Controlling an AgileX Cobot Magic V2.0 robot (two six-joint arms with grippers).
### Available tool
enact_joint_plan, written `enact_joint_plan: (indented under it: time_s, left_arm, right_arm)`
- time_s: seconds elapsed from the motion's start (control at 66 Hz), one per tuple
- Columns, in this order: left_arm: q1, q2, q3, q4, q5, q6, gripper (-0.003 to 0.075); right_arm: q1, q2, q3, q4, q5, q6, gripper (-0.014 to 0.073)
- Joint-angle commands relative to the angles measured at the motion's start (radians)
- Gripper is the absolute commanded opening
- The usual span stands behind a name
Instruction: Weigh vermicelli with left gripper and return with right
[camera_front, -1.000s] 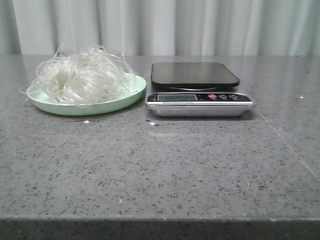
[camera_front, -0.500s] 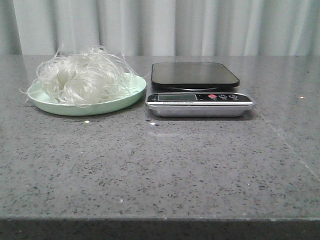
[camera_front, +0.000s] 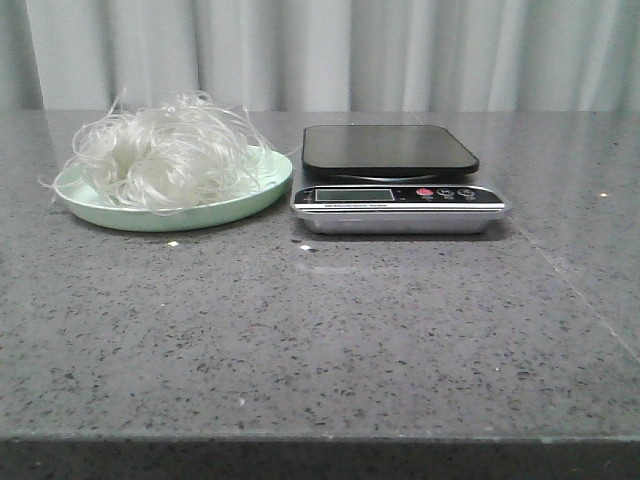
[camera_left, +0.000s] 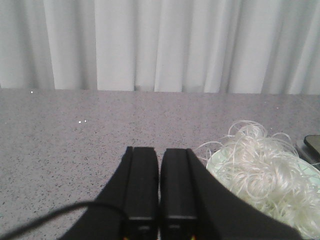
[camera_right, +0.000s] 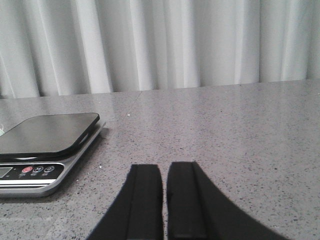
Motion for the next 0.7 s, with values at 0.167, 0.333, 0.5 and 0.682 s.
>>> enact_joint_plan:
  time_s: [0.167,0.333,0.5,0.682]
  left_arm:
    - [-0.008,0.152,-0.166,-0.013,0.044,-0.011,0.0350]
    - [-0.060,0.279,-0.283,-0.018,0.101,-0.011,0.0540]
    - [-0.187,0.452,-0.427,-0.018,0.189,-0.011,0.0546]
    - [-0.304,0.635,-0.553,-0.018,0.235,-0.011,0.0545]
  right_arm:
    - [-0.007,-0.015,-0.006,0.005,-0.083,-0.007,0.0201]
    - [-0.007,-0.015,-0.006,0.005,-0.083,-0.007,0.0201]
    - [-0.007,-0.015,-0.006,0.005,-0.083,-0.007,0.0201]
    - [-0.007,-0.015,-0.006,0.005,-0.083,-0.007,0.0201]
